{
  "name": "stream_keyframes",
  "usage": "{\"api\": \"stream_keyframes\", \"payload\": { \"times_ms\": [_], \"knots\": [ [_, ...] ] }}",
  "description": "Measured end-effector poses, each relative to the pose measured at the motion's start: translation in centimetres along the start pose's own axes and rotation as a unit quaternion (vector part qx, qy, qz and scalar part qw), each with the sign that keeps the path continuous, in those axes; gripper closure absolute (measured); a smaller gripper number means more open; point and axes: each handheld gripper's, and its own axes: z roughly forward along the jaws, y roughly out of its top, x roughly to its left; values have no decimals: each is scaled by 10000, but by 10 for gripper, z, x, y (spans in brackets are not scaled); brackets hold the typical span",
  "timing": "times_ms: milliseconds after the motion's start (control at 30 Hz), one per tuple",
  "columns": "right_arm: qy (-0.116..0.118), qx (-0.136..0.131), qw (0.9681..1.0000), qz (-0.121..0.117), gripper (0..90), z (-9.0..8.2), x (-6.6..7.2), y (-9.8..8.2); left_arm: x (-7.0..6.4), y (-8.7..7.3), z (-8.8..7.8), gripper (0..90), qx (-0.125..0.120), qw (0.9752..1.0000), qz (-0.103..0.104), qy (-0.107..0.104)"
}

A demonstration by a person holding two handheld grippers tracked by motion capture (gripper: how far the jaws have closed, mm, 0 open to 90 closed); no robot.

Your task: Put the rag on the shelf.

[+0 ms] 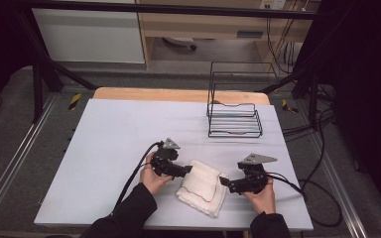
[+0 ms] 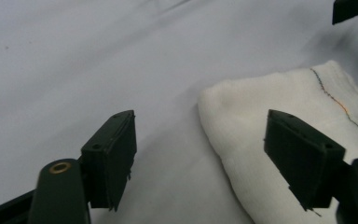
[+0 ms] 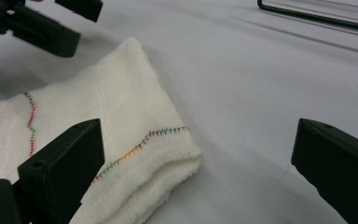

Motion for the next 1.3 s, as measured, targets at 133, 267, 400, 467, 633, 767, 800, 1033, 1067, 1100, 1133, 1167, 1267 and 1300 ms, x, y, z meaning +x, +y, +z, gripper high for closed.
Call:
{"api": "stream_keyframes", "payload": {
  "times_ms": [133, 267, 400, 467, 633, 767, 800, 1033, 1067, 1100, 1133, 1167, 1267, 1300],
  "knots": [
    [6, 10, 10000, -16, 30, 0, 2, -2, 0, 8, 10, 323, 28, 10000, -66, -3],
    [-60, 21, 10000, -34, 37, -2, 2, -2, -1, 16, 24, 452, 155, 9998, -137, -5],
    [-130, -52, 9999, 2, 65, -4, 1, -3, -1, 16, 31, 543, 287, 9994, -180, -20],
    [-157, -99, 9998, 101, 88, -5, -1, -3, -2, 15, 34, 603, 295, 9993, -226, -61],
    [-275, -130, 9991, 281, 206, -3, -4, -5, -2, 14, 36, 672, 293, 9993, -197, -99],
    [-240, -78, 9988, 409, 304, 3, -3, -5, -6, 13, 37, 739, 270, 9993, -199, -138],
    [-224, -50, 9986, 468, 338, 5, -3, -4, -6, 12, 37, 748, 253, 9994, -175, -133],
    [-270, 229, 9986, 397, 499, 17, 3, -2, -3, 10, 37, 762, 242, 9992, -178, -244],
    [-243, 258, 9985, 416, 525, 17, 3, -3, -3, 10, 38, 762, 238, 9992, -193, -264],
    [-243, 258, 9985, 416, 525, 17, 3, -3, -2, 10, 38, 762, 248, 9991, -188, -277],
    [-215, 315, 9983, 452, 560, 18, 4, -4, -3, 10, 38, 763, 258, 9990, -189, -303],
    [-215, 315, 9983, 452, 560, 18, 4, -4, -3, 9, 38, 763, 238, 9991, -191, -287],
    [-162, 322, 9979, 530, 612, 18, 5, -4, -5, 10, 38, 770, 240, 9993, -149, -261],
    [-103, 333, 9975, 609, 648, 19, 6, -4, -5, 10, 38, 773, 239, 9993, -146, -252]
  ]
}}
